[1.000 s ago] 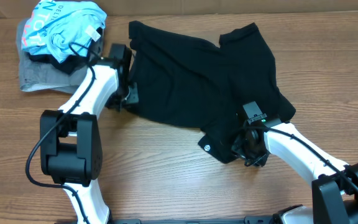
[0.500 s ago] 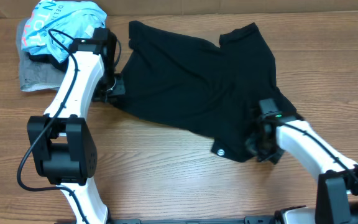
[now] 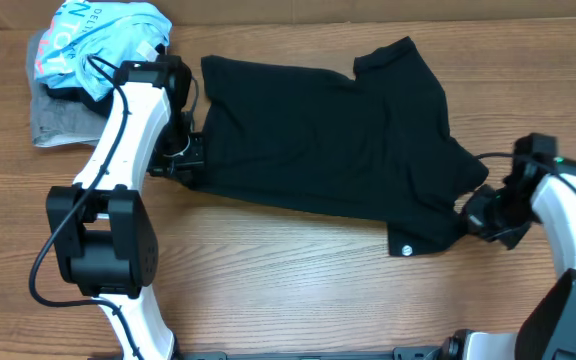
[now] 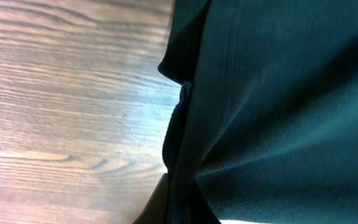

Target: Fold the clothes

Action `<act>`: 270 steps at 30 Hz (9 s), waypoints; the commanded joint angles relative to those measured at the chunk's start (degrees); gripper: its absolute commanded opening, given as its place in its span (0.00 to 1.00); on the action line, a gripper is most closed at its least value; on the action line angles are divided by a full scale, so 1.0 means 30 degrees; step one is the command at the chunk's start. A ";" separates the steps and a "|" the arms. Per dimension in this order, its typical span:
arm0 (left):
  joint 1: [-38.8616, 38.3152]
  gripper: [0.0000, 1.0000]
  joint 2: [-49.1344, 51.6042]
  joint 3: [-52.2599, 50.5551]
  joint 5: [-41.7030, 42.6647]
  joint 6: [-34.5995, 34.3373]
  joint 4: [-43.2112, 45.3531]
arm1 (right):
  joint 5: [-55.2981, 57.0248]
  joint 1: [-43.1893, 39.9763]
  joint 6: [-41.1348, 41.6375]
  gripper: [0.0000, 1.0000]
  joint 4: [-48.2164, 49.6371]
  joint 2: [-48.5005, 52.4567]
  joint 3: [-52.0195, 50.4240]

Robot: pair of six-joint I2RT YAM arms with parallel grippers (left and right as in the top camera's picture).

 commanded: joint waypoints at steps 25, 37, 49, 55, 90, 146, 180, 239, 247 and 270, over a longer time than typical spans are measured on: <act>-0.0189 0.04 0.0153 0.0459 0.0138 0.0197 0.0823 | -0.1676 0.9187 0.3956 0.62 0.0474 -0.4342 -0.3570; -0.0189 0.04 0.0153 0.0459 0.0146 -0.0029 0.1610 | -0.0787 1.1176 0.7038 0.43 0.7315 -0.3264 -0.7825; -0.0189 0.04 0.0153 0.0459 0.0138 -0.0022 0.1676 | 0.0845 1.1176 0.8087 0.53 0.8684 -0.1078 -0.7854; -0.0189 0.04 0.0153 0.0459 0.0138 -0.0022 0.1661 | 0.2127 1.0928 0.8969 0.52 0.8750 -0.0947 -0.7854; -0.0153 0.04 0.0073 0.1588 -0.1071 0.0372 -0.1319 | 0.1530 0.5370 0.4044 0.04 -0.8612 -0.6222 0.3796; -0.0481 0.75 -0.0532 0.3818 0.1596 0.2033 0.5056 | 0.0736 0.5370 -0.1144 0.92 -0.1996 0.3869 1.1759; -0.0729 0.92 0.9493 0.9464 0.3577 0.4430 0.9041 | 0.0947 0.5406 -0.2951 1.00 -0.3861 0.4415 1.7333; -0.3526 0.04 1.0863 2.2112 0.0211 0.0984 0.0918 | 0.4983 0.6994 0.3694 0.82 1.1744 1.5635 1.7333; -0.3869 0.04 1.0870 2.2112 -0.1231 0.0991 0.0503 | 0.7220 0.7526 0.3446 0.77 1.2517 1.6997 1.7333; -0.2776 0.04 1.0863 2.2119 -0.1290 0.0991 0.0860 | 0.3038 0.5778 0.1909 0.04 0.3082 1.6699 2.4305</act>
